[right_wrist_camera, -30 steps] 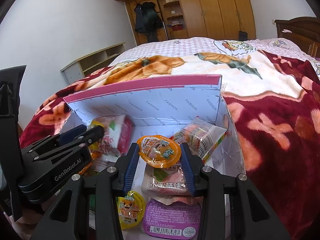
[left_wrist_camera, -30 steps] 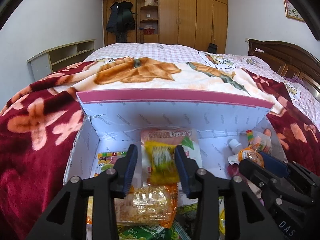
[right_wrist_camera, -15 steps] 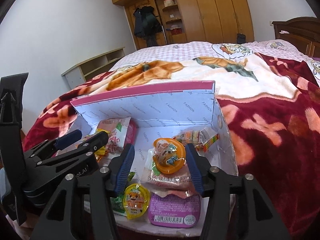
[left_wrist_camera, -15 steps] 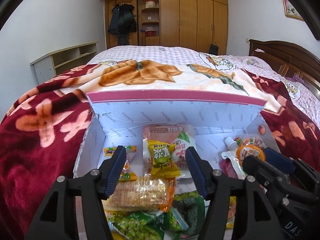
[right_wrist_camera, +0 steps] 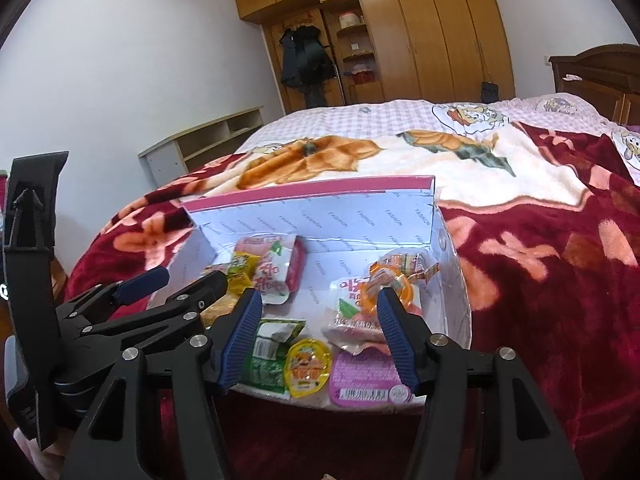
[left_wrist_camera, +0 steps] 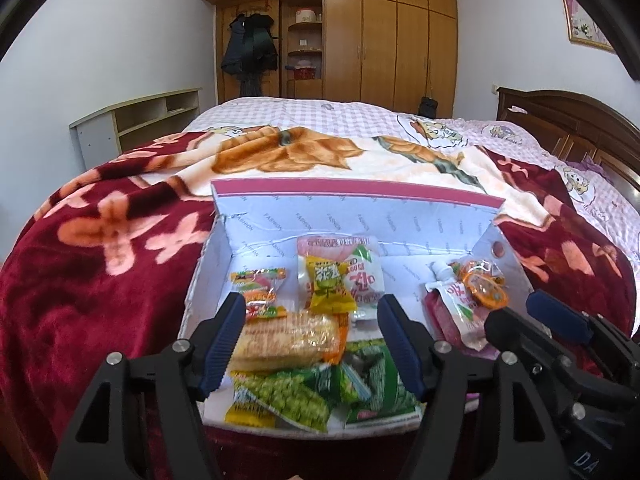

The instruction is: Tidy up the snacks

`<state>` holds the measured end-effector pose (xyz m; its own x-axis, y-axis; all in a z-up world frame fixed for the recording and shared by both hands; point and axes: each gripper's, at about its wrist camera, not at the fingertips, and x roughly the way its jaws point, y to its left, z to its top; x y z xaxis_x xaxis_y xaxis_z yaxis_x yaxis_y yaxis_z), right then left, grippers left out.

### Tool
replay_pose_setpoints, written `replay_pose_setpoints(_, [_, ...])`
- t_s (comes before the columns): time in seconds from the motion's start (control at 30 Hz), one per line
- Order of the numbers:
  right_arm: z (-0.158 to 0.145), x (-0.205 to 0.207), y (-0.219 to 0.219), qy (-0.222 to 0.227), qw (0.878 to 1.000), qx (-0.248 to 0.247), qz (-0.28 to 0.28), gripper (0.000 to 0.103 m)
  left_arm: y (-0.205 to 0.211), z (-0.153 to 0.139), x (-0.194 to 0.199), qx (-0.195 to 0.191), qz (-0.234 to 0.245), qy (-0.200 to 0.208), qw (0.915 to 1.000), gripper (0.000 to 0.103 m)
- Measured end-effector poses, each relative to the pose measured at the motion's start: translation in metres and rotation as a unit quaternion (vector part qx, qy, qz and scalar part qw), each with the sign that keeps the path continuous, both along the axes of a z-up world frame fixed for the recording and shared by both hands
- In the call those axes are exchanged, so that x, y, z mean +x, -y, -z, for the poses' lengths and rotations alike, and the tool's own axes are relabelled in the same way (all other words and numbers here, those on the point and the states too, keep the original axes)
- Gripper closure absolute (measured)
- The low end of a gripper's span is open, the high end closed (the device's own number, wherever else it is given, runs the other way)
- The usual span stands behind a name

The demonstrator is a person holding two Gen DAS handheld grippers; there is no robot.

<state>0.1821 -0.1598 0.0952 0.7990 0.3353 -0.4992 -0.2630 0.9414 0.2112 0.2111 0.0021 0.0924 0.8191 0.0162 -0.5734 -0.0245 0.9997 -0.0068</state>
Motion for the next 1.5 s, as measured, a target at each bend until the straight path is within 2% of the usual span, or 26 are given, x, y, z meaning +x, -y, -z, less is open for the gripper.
replay_pose_setpoints(0.4, [-0.002, -0.033, -0.001, 0.010, 1.000, 0.000, 0.004, 0.042, -0.006, 0.000, -0.030, -0.004, -0.008, -0.006, 0.9999, 0.031])
replay_pose_setpoints(0.73, [0.012, -0.048, 0.001, -0.011, 1.000, 0.008, 0.011, 0.042, -0.009, 0.008, -0.050, -0.014, -0.007, -0.021, 0.9997, 0.031])
replay_pose_setpoints(1.03, [0.026, -0.053, 0.004, -0.033, 0.999, 0.017, 0.014, 0.042, -0.008, 0.023, -0.057, -0.014, -0.011, -0.046, 0.9988, 0.031])
replay_pose_setpoints(1.5, [0.032, -0.053, 0.005, -0.042, 0.999, 0.021, 0.014, 0.042, -0.006, 0.032, -0.056, -0.012, -0.011, -0.059, 0.9981, 0.031])
